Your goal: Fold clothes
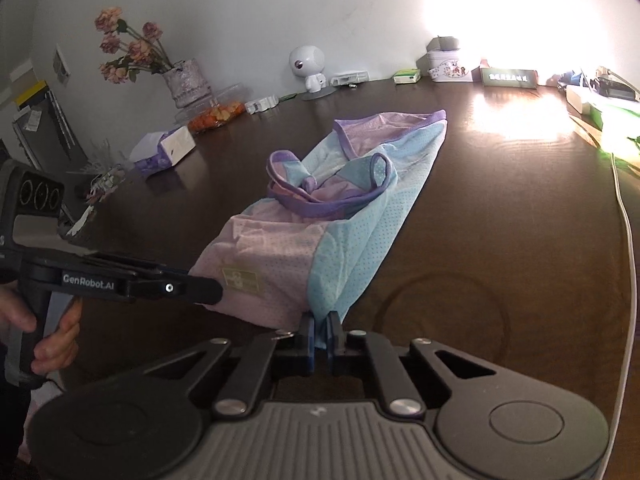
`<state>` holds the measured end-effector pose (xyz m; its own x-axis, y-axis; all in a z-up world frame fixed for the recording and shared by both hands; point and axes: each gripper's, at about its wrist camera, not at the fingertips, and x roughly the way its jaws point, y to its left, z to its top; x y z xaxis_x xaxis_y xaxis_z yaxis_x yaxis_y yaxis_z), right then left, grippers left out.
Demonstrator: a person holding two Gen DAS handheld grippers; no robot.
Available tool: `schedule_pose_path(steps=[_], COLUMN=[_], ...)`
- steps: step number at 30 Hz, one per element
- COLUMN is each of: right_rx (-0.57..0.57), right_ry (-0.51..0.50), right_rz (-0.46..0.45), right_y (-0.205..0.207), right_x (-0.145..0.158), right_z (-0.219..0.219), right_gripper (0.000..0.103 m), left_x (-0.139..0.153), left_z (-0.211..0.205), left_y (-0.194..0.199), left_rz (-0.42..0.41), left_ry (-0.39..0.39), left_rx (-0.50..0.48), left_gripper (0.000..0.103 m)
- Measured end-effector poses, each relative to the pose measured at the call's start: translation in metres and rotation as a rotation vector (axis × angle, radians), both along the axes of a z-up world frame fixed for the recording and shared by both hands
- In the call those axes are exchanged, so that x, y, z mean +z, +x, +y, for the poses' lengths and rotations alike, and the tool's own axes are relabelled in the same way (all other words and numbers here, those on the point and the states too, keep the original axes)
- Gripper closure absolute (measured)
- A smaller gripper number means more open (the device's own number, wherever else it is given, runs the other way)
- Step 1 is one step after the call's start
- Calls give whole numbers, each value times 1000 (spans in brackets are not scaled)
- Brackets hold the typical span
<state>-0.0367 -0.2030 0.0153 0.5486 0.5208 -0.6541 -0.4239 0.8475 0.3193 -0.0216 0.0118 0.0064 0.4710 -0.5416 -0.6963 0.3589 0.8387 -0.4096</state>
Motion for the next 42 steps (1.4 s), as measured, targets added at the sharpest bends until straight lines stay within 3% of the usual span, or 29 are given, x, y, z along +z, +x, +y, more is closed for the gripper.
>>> schedule_pose_path(steps=[2, 3, 5, 7, 8, 9, 13, 14, 15, 18, 23, 25, 27, 29, 31, 33, 34, 37, 40, 41, 42], right_rx=[50, 77, 102, 110, 102, 93, 53, 52, 56, 71, 61, 25, -45, -79, -88, -40, -14, 77, 126, 116, 106], right_ry=[-28, -42, -66, -73, -55, -51, -143, -169, -187, -196, -148, -140, -141, -159, -160, -124, -118, -101, -110, -127, -144], right_rz=[17, 23, -20, -83, -120, -150, -172, -153, -134, -114, -142, -132, -114, -121, -140, -155, -155, -148, -145, -144, -144], right_y=[-32, -45, -61, -68, -64, -56, -8, 3, 13, 26, 44, 59, 76, 79, 74, 59, 51, 30, 31, 36, 42], right_x=[4, 7, 20, 35, 42, 47, 42, 38, 34, 28, 36, 34, 27, 25, 28, 35, 36, 32, 22, 20, 17], right_z=[2, 4, 3, 2, -1, -1, 13, 17, 20, 27, 33, 35, 36, 36, 34, 29, 27, 29, 40, 44, 48], right_gripper=[99, 96, 93, 74, 58, 54, 58, 62, 70, 94, 98, 98, 92, 87, 83, 75, 74, 73, 76, 76, 83], left_x=[3, 5, 17, 29, 32, 33, 21, 17, 14, 7, 16, 17, 15, 17, 22, 26, 26, 19, 12, 10, 7], left_z=[6, 11, 17, 15, 11, 6, -16, -20, -21, -23, -21, -19, -14, -9, -3, 1, 0, -15, -33, -37, -39], left_y=[-19, -25, -30, -23, -15, -5, 40, 48, 53, 62, 78, 87, 93, 90, 77, 60, 50, 35, 46, 51, 57], left_rz=[38, 53, 15, -66, -97, -116, -108, -99, -93, -83, -114, -132, -129, -128, -135, -143, -145, -147, -170, -169, -155], left_ry=[-33, -51, -52, -18, 8, 33, 118, 133, 140, 120, 102, 88, 74, 82, 77, 76, 75, 96, 167, 173, 173], left_rx=[-8, -10, 4, 13, 12, 9, 3, 5, 1, -14, 33, 90, 151, 170, 158, 122, 103, 25, 16, 14, 12], left_gripper=[85, 75, 65, 55, 54, 54, 55, 62, 75, 92, 93, 89, 61, 60, 52, 36, 34, 33, 34, 40, 52])
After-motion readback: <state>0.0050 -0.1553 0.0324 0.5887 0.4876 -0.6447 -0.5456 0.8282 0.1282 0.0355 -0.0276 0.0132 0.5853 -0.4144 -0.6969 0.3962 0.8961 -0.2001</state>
